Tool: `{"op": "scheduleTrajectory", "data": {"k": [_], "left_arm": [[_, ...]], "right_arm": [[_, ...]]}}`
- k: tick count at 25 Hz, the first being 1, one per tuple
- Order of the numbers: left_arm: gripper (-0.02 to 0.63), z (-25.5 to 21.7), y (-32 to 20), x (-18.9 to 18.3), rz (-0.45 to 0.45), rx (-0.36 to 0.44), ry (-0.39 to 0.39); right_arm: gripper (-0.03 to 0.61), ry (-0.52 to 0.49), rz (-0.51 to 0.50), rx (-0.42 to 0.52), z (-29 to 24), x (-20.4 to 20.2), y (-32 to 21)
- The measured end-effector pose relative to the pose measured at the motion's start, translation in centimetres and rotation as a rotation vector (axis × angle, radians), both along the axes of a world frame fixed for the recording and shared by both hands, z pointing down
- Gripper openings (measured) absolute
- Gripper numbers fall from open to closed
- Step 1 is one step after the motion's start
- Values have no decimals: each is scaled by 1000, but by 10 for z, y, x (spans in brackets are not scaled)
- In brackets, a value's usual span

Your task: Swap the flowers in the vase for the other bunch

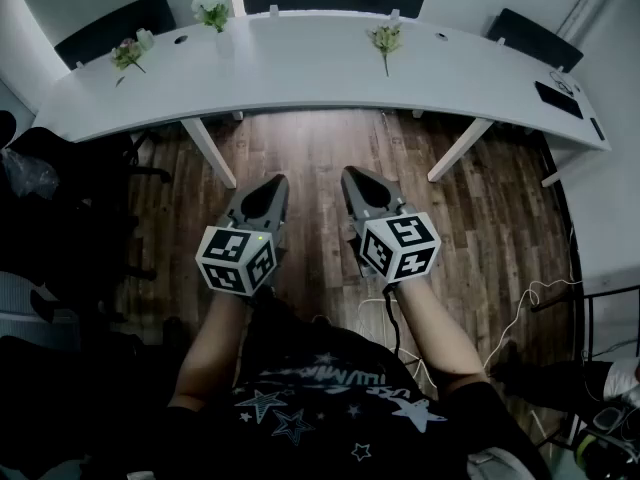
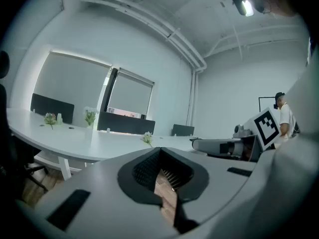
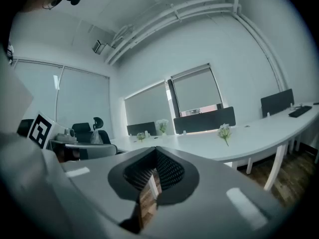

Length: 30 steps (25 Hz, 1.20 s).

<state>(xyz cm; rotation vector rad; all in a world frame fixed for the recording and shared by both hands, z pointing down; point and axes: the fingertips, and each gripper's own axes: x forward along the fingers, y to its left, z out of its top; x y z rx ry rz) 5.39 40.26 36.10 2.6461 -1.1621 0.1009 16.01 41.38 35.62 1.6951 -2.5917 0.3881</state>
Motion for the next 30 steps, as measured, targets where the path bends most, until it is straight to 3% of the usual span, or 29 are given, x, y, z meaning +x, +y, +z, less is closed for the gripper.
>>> {"op": "scheduleTrajectory", "data": {"k": [6,22,30], "left_arm": [[8,2,-7,-12,-27,-7,21],[8,13,-18,-30,-37,-25,14],[8,27,-50,-56,-9,-62,22]], "right_arm": [[2,6,-23,18,-3,-2,6],[2,-40,58,3,16,2,-3],[2,-71,101,-25,28,-15,-36]]}}
